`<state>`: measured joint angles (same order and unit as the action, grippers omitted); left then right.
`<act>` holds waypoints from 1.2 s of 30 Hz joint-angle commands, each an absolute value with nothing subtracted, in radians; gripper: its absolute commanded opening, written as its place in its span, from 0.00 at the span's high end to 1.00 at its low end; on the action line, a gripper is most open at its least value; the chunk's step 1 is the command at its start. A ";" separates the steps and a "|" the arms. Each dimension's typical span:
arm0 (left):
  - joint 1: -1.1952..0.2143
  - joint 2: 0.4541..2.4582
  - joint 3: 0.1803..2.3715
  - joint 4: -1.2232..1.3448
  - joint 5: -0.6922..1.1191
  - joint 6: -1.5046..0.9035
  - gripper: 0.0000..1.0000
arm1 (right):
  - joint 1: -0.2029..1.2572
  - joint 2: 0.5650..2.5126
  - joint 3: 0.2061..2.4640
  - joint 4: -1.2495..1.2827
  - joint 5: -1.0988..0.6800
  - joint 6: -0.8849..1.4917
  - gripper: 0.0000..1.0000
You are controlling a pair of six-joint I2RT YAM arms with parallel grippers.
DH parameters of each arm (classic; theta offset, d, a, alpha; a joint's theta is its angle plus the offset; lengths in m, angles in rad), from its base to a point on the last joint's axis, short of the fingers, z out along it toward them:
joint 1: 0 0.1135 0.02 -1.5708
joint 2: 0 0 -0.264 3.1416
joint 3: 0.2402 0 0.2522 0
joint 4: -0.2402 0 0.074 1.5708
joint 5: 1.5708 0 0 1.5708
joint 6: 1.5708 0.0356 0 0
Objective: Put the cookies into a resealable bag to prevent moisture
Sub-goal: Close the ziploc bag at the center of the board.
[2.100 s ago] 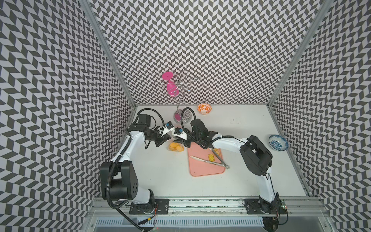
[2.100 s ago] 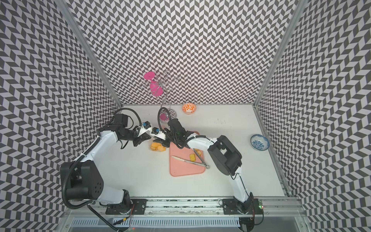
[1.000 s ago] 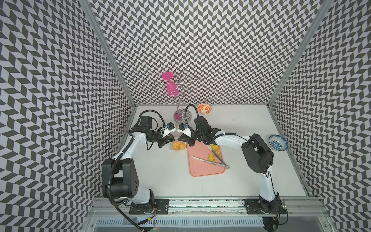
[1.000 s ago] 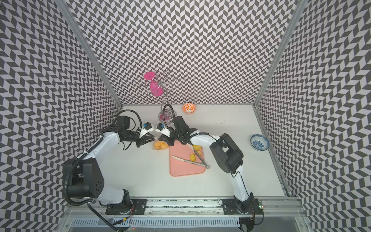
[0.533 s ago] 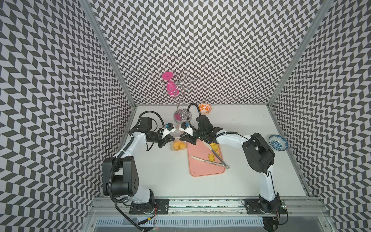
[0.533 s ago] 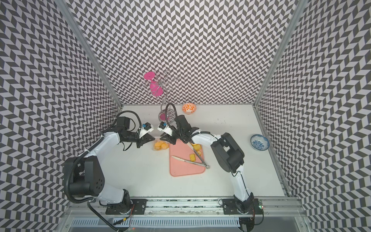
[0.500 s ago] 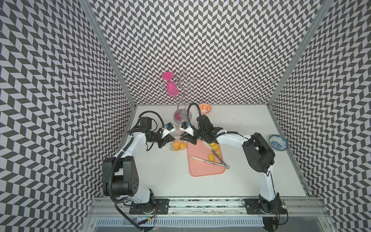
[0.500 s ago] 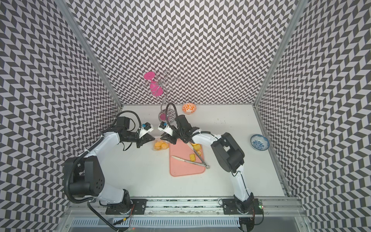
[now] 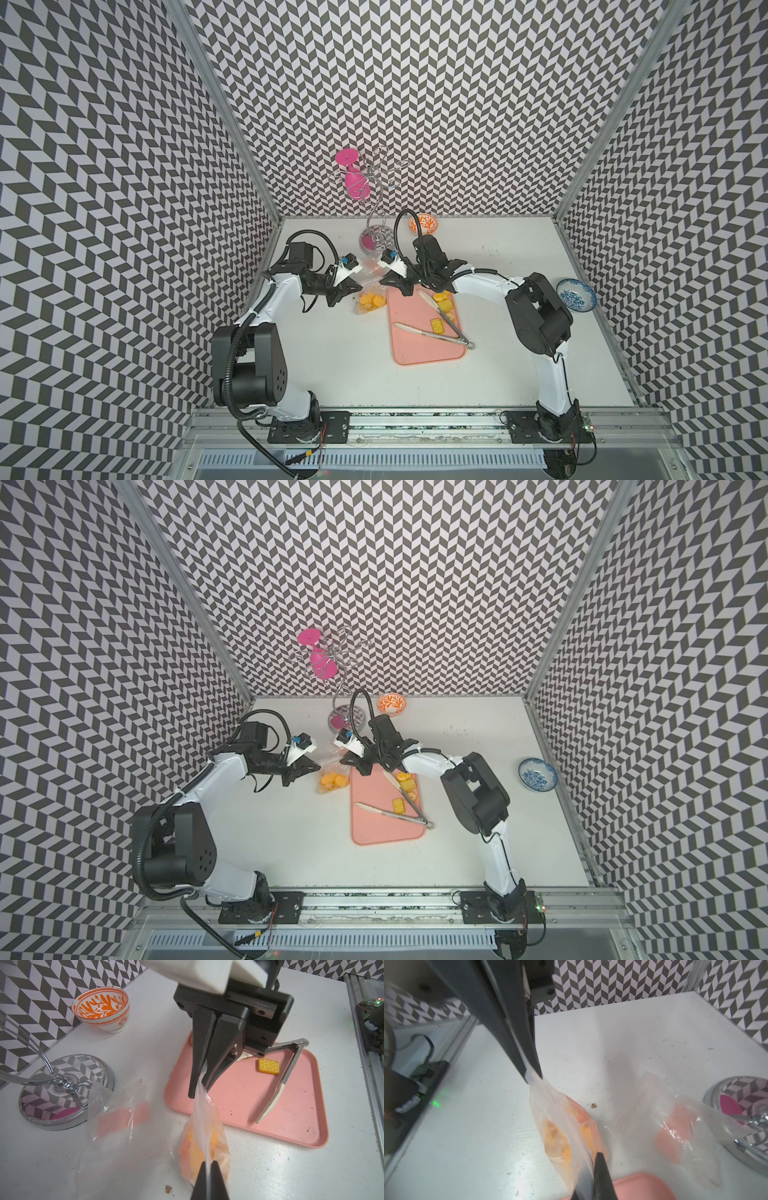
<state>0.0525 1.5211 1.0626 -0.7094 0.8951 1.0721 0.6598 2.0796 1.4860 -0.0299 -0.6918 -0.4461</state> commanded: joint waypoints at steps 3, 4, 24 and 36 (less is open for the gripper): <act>0.061 1.519 1.094 -0.733 0.910 1.081 1.00 | 0.642 2.032 1.475 -0.031 -0.691 -0.449 1.00; 0.062 1.518 1.094 -0.732 0.902 1.079 1.00 | 0.638 2.028 1.474 -0.037 -0.690 -0.449 0.98; 0.077 1.510 1.074 -0.674 0.854 1.035 1.00 | 0.597 1.992 1.436 -0.037 -0.782 -0.425 0.95; 0.075 1.504 1.082 -0.633 0.839 1.000 0.93 | 0.603 1.983 1.437 -0.032 -0.836 -0.372 1.00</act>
